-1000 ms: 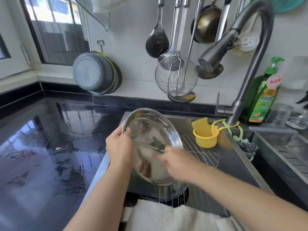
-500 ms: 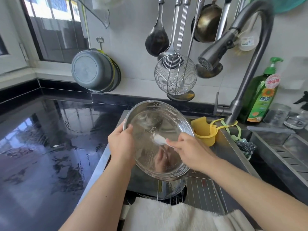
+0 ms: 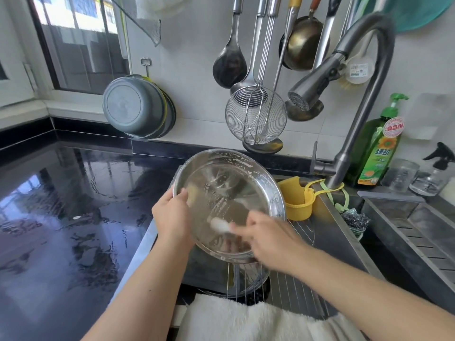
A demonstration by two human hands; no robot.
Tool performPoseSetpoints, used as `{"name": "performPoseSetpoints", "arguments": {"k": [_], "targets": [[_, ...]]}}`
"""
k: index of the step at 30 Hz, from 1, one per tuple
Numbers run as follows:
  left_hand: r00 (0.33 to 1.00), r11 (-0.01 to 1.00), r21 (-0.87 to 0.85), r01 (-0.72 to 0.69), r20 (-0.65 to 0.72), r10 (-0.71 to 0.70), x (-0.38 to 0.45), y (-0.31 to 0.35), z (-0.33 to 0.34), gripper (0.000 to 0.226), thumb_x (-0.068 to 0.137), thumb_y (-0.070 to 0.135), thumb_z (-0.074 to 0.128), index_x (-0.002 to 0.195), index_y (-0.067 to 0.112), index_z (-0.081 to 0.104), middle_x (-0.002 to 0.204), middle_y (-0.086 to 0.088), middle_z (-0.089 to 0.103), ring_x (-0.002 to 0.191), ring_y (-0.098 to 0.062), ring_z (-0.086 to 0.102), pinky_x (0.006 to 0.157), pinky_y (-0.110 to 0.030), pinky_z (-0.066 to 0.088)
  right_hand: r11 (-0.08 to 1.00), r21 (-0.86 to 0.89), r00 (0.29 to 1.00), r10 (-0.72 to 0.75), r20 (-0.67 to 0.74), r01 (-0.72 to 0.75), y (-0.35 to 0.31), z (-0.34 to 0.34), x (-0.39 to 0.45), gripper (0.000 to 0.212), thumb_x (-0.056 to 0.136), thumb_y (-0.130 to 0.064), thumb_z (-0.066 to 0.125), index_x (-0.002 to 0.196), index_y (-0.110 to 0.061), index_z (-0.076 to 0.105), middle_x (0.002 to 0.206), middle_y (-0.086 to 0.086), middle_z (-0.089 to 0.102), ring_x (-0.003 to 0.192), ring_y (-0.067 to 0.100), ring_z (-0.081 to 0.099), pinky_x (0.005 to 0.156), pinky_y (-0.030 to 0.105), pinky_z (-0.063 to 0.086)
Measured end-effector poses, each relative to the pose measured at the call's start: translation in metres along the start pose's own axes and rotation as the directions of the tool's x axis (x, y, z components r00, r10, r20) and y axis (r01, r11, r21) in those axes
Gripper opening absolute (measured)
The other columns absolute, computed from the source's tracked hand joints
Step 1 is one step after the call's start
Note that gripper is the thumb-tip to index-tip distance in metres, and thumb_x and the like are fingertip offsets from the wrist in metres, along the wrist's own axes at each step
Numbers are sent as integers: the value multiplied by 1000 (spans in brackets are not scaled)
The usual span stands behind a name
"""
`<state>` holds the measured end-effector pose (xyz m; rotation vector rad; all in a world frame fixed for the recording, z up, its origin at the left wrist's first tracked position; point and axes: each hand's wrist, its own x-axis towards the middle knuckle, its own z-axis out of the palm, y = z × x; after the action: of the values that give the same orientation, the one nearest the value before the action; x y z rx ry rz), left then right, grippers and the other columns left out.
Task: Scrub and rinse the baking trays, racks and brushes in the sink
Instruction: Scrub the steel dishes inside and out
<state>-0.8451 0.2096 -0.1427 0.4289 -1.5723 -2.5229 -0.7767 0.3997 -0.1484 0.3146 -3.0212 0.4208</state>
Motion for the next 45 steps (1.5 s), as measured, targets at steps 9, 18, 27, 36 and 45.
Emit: {"name": "performPoseSetpoints", "arguments": {"k": [9, 18, 27, 36, 45], "targets": [[996, 996, -42, -74, -51, 72, -10, 7, 3, 28, 101, 13, 59, 105, 30, 81, 97, 11, 78, 97, -14, 71, 93, -37, 57, 992, -45, 983, 120, 137, -115, 8, -4, -15, 35, 105, -37, 49, 138, -47, 54, 95, -9, 44, 77, 12, 49, 63, 36, 45], [997, 995, -65, -74, -43, 71, -9, 8, 3, 30, 102, 12, 59, 115, 30, 79, 90, 17, 78, 85, -2, 70, 74, -22, 54, 971, -143, 966, 213, 147, -193, -6, -20, -29, 46, 105, -16, 51, 144, -39, 50, 95, -10, 41, 79, 9, 50, 62, 28, 48], [995, 994, -35, -104, 1, 105, -16, 7, 5, 34, 99, 8, 56, 99, 30, 82, 73, 12, 72, 47, 2, 44, 49, -14, 39, 907, -171, 885, 415, 210, -384, -14, 4, -16, 38, 99, -8, 55, 136, -12, 57, 108, -2, 54, 87, 15, 61, 67, 28, 50], [998, 996, -66, -56, -4, 56, -15, 8, 4, 36, 101, 13, 59, 88, 42, 76, 66, 20, 68, 60, -5, 54, 56, -18, 46, 851, -163, 844, 520, 128, -499, 9, -3, 23, 35, 100, -11, 50, 134, -4, 57, 112, 5, 58, 81, 20, 56, 55, 24, 38], [997, 993, -81, -82, -19, 80, -16, 6, 6, 33, 99, 13, 59, 100, 38, 81, 87, 12, 75, 75, -12, 62, 71, -29, 51, 887, 25, 888, 460, 4, -460, -15, -7, 35, 40, 102, -9, 45, 138, -16, 59, 117, 10, 59, 91, 23, 62, 70, 34, 55]]}}
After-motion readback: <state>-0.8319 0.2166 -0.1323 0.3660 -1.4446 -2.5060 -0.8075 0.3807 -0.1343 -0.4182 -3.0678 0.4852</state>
